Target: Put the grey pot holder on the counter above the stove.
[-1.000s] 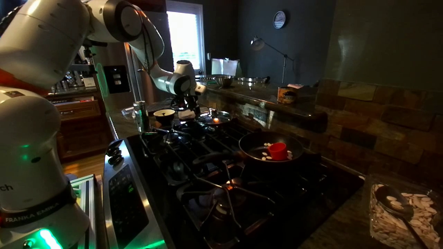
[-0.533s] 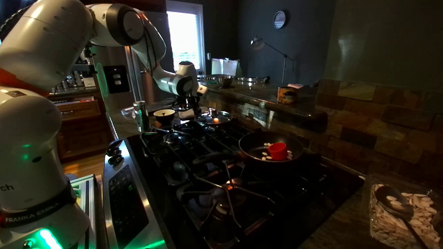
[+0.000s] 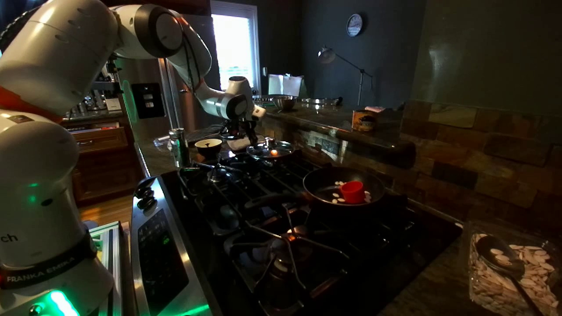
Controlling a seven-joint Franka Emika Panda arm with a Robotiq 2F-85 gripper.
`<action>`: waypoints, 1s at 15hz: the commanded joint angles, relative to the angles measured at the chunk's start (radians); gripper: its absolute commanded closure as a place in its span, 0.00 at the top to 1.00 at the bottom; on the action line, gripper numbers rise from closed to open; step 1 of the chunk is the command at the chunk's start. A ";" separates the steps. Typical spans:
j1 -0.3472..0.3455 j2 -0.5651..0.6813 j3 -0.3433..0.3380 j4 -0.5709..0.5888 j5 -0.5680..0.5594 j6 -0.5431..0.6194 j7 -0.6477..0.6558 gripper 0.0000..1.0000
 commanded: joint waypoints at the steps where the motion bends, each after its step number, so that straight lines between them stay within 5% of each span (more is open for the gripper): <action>1: 0.000 -0.086 0.011 -0.072 -0.030 0.010 -0.015 0.03; 8: -0.010 -0.271 0.076 -0.204 -0.049 0.063 -0.134 0.03; 15: -0.028 -0.425 0.100 -0.356 -0.063 0.255 -0.156 0.03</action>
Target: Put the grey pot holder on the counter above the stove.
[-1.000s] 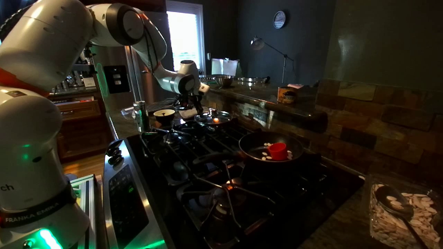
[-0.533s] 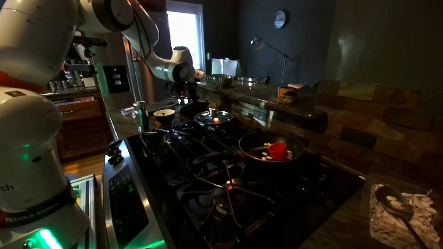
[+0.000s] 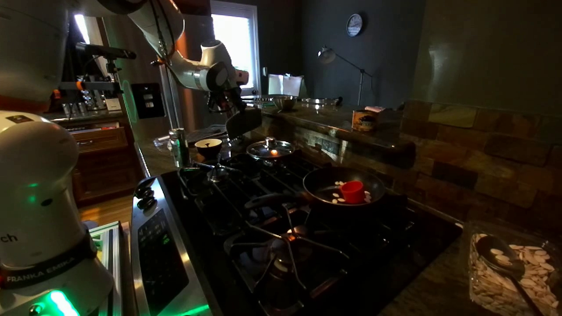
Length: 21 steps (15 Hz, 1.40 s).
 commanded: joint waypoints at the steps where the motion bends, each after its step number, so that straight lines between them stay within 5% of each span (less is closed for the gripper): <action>1: -0.037 -0.109 0.042 -0.129 0.010 0.103 -0.037 0.03; 6: -0.098 -0.235 0.133 -0.208 0.063 0.081 -0.087 0.03; 13: -0.074 -0.400 0.004 -0.361 -0.055 0.376 0.095 0.03; 14: -0.087 -0.415 -0.012 -0.388 -0.040 0.436 0.095 0.03; 15: -0.173 -0.431 0.059 -0.412 0.085 0.481 -0.004 0.03; 17: -0.214 -0.445 0.054 -0.465 0.148 0.583 -0.001 0.03; 19: -0.223 -0.427 0.056 -0.491 0.334 0.705 -0.111 0.03; 20: -0.201 -0.414 0.024 -0.438 0.208 0.622 -0.037 0.11; 21: -0.251 -0.413 0.068 -0.455 0.266 0.662 -0.075 0.11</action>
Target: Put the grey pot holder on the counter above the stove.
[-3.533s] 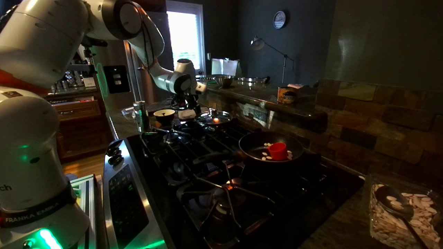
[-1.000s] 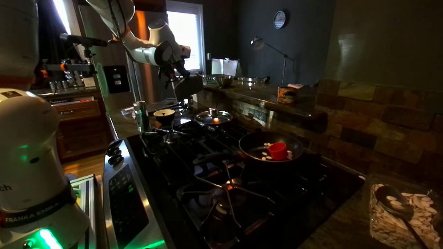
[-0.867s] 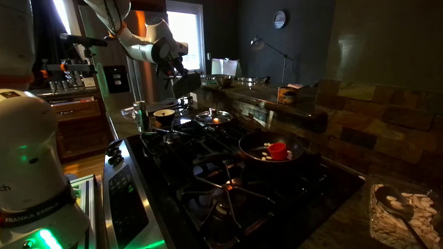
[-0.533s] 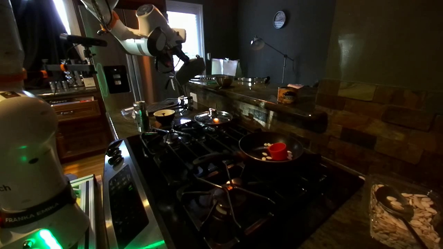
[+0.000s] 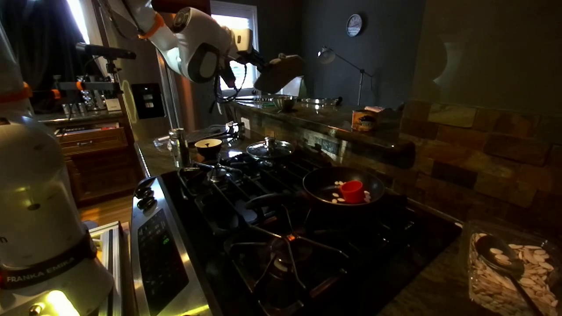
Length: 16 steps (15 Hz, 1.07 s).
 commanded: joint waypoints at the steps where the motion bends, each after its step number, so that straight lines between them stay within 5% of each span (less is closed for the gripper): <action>1: -0.045 -0.001 0.042 -0.010 0.024 0.014 -0.013 0.11; 3: -0.004 0.010 0.009 -0.004 0.019 0.036 0.023 0.03; 9: -0.039 0.074 0.002 0.059 0.347 0.202 -0.007 0.03; 16: -0.031 0.295 -0.005 0.295 0.640 0.083 0.035 0.03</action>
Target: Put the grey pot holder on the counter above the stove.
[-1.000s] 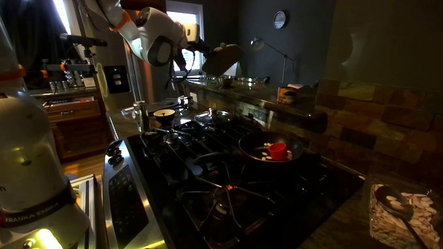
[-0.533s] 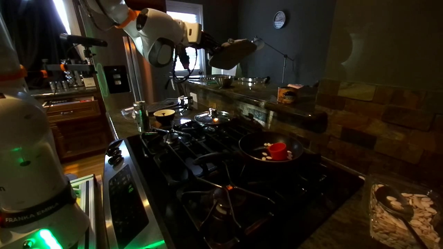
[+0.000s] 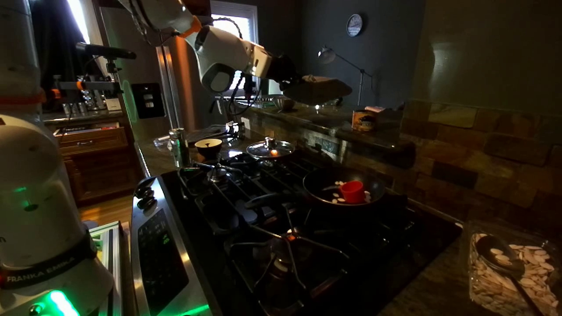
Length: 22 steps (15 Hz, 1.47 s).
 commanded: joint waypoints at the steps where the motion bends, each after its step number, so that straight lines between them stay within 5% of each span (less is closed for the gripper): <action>1: 0.012 0.134 -0.007 0.176 0.161 -0.079 0.012 0.03; 8: 0.017 0.267 -0.030 0.418 0.388 -0.198 0.037 0.03; 10: -0.028 0.226 0.010 0.354 0.339 -0.178 -0.009 0.11; 17: -0.021 0.297 0.043 0.421 0.454 -0.074 0.092 0.03; 22: -0.042 0.369 0.040 0.492 0.435 -0.125 0.061 0.03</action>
